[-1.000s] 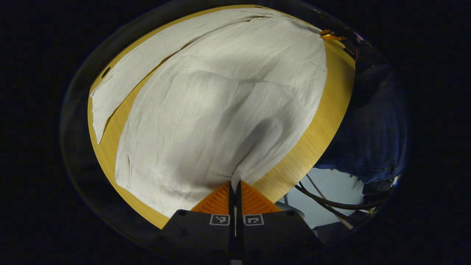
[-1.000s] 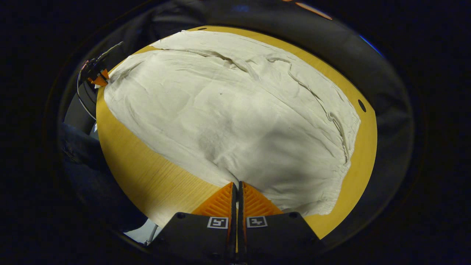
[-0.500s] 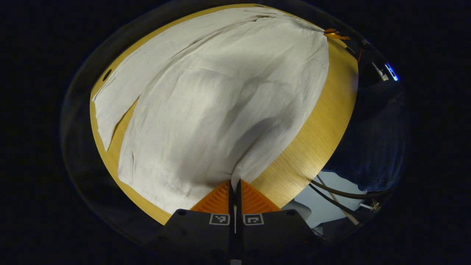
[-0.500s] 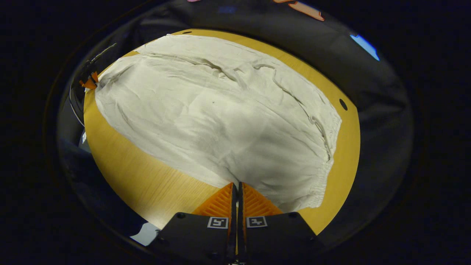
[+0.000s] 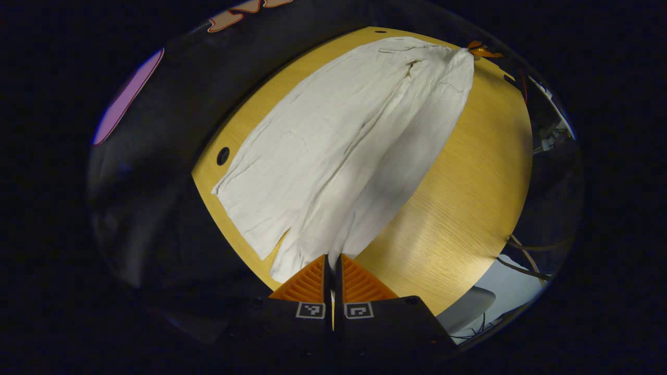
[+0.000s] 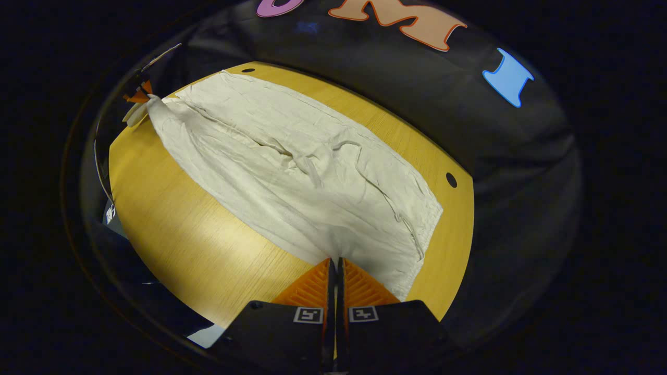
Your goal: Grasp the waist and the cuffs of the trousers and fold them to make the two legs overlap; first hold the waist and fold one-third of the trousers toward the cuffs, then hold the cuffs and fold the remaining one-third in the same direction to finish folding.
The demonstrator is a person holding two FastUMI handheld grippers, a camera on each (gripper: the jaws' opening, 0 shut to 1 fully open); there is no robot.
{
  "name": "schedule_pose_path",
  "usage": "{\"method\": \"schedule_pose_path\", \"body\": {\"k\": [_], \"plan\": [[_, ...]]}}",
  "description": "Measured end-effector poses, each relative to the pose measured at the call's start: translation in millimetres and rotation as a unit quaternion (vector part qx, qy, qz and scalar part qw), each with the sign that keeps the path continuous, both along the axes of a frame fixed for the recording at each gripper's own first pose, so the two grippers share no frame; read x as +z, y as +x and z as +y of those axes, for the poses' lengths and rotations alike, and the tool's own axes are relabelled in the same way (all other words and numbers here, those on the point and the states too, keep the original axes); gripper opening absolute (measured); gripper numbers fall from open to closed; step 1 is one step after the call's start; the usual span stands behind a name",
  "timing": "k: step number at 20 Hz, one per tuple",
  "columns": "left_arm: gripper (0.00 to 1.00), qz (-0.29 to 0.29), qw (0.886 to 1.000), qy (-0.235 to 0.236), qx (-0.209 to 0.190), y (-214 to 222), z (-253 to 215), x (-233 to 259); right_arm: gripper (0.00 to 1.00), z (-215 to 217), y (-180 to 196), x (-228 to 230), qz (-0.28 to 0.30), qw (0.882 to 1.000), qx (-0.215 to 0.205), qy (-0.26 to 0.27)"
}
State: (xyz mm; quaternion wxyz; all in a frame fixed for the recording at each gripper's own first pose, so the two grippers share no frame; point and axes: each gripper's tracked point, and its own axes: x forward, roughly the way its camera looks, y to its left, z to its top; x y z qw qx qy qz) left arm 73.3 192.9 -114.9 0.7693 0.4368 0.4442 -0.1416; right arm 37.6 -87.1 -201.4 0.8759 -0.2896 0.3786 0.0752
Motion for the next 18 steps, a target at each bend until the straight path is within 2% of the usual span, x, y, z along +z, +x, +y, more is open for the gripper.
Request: {"method": "schedule_pose_path", "body": {"k": [3, 7, 9, 11, 12, 13, 17, 18], "plan": [[0.0, -0.044, 0.999, 0.009, -0.006, 35.8, -1.1, 34.2, 0.04, -0.7, 20.3, 28.2, -0.015, 1.0, 0.003, -0.007], [0.0, -0.099, 0.995, 0.003, 0.013, 80.0, -1.2, 71.1, 0.04, -0.9, 65.1, 73.6, -0.065, 0.998, -0.008, 0.001], [0.0, -0.129, 0.991, 0.011, 0.021, 107.2, -0.5, 86.6, 0.0, -0.3, 90.7, 85.1, -0.077, 0.997, -0.007, 0.005], [0.0, -0.15, 0.988, 0.024, 0.025, 136.1, -1.3, 95.4, 0.04, -1.6, 117.0, 87.3, -0.08, 0.997, 0.001, -0.006], [0.0, -0.154, 0.987, 0.026, 0.031, 148.6, -0.4, 96.0, 0.0, -3.1, 131.9, 85.4, -0.081, 0.997, 0.005, -0.012], [0.0, -0.158, 0.986, 0.027, 0.038, 162.0, -0.2, 93.3, 0.04, -4.3, 145.8, 82.9, -0.082, 0.997, 0.007, -0.016], [0.0, -0.165, 0.984, 0.03, 0.068, 209.8, 8.0, 61.6, 0.04, -10.4, 203.3, 46.2, -0.069, 0.998, 0.002, 0.008], [0.0, -0.171, 0.982, 0.028, 0.077, 219.8, 9.0, 53.4, 0.0, -11.3, 215.7, 32.4, -0.063, 0.998, 0.0, 0.017]]}}
